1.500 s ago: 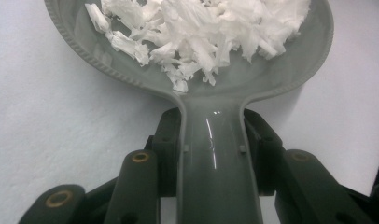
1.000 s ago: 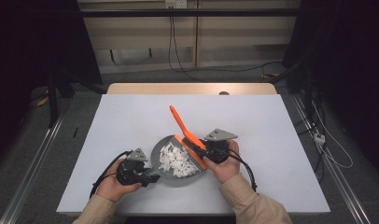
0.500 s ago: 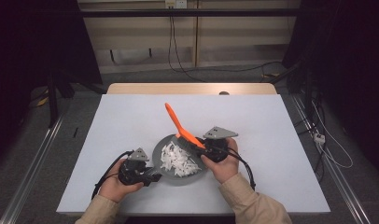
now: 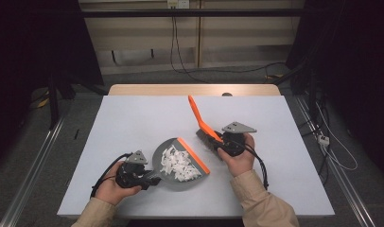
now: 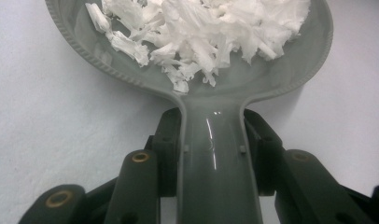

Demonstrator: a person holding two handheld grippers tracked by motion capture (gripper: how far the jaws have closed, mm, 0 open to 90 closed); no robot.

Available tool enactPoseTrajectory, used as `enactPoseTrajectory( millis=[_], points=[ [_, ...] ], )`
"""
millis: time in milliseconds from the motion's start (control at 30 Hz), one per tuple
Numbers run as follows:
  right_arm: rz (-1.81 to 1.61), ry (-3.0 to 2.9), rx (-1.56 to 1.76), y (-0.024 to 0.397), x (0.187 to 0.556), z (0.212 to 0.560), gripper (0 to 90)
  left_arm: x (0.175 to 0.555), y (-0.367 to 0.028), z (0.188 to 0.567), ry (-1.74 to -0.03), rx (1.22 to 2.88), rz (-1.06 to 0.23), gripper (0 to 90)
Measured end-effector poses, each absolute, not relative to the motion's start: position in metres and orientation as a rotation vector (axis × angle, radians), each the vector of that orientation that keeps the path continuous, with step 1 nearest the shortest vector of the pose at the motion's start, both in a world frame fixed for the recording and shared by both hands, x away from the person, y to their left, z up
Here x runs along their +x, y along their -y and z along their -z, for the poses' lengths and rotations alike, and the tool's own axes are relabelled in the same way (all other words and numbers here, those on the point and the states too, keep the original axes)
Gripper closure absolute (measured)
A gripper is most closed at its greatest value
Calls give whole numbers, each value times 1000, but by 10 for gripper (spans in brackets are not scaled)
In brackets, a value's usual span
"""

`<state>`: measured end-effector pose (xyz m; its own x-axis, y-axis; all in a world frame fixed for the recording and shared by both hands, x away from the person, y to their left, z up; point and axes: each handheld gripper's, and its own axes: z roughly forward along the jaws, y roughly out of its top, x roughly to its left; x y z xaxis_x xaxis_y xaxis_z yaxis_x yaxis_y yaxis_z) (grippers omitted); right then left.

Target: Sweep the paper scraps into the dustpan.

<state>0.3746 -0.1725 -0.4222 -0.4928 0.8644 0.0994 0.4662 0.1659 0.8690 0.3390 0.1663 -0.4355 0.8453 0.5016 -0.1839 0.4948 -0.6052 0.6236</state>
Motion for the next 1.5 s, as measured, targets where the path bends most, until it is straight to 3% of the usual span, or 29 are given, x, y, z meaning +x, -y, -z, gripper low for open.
enactPoseTrajectory(
  millis=[533, 967, 1500],
  points=[
    [-1318, -2096, 1222, 156, 349, 437, 712, 339, -154, 439, -744, 2331, -13, 628],
    [-1378, -2118, 1125, 134, 344, 426, 713, 339, -149, 441, -748, 2318, -33, 624],
    [-1397, -2009, 1200, 167, 359, 415, 712, 340, -153, 441, -760, 2285, -32, 629]
  ],
)
